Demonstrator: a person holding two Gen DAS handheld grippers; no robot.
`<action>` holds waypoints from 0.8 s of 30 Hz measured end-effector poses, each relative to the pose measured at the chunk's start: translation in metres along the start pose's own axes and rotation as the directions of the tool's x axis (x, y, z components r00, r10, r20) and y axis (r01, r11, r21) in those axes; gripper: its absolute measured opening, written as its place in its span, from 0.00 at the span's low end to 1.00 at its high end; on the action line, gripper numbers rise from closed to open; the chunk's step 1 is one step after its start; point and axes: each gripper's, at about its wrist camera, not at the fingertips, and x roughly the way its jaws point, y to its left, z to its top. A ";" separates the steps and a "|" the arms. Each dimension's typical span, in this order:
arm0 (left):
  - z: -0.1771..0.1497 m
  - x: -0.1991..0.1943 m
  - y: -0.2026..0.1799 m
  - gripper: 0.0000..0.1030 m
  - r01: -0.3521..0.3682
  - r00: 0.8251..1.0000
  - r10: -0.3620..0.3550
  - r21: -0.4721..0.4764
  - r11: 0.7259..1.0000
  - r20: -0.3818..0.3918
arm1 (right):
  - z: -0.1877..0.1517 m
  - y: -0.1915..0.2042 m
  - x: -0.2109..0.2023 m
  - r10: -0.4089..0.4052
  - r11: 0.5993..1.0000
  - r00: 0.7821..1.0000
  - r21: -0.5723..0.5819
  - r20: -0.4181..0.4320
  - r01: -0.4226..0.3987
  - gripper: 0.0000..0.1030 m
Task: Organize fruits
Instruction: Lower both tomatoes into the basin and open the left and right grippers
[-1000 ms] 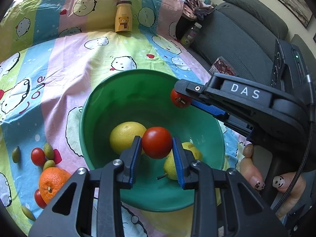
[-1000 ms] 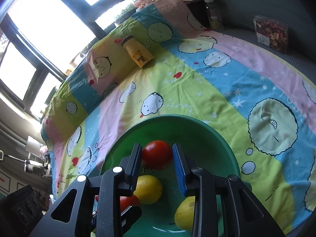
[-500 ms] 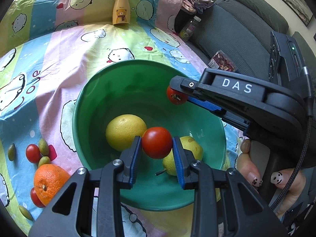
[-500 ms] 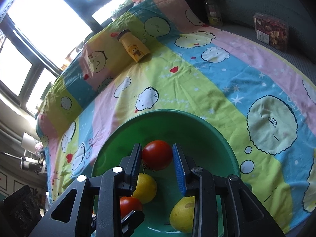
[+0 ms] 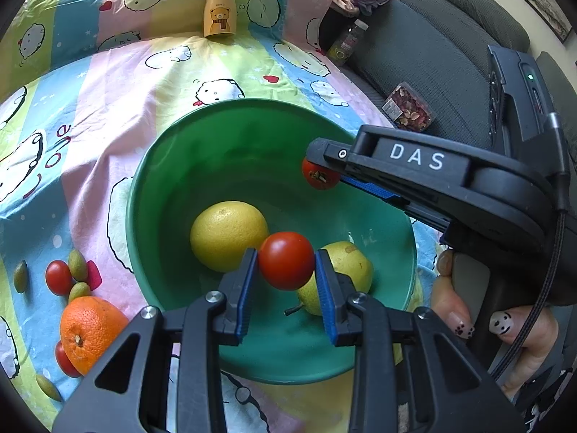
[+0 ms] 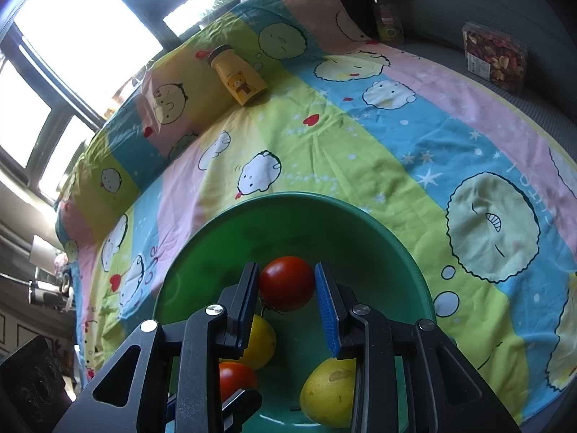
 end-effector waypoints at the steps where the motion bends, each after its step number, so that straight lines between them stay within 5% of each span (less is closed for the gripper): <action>1: 0.000 0.000 0.000 0.30 -0.001 1.000 0.001 0.000 1.000 -0.004 | 0.000 0.000 0.001 -0.004 1.000 1.000 -0.001 -0.002 0.004 0.33; 24: 0.002 0.005 -0.004 0.30 -0.037 0.999 0.038 0.035 0.999 -0.026 | -0.002 -0.001 0.005 -0.041 0.999 0.999 -0.008 -0.026 0.041 0.33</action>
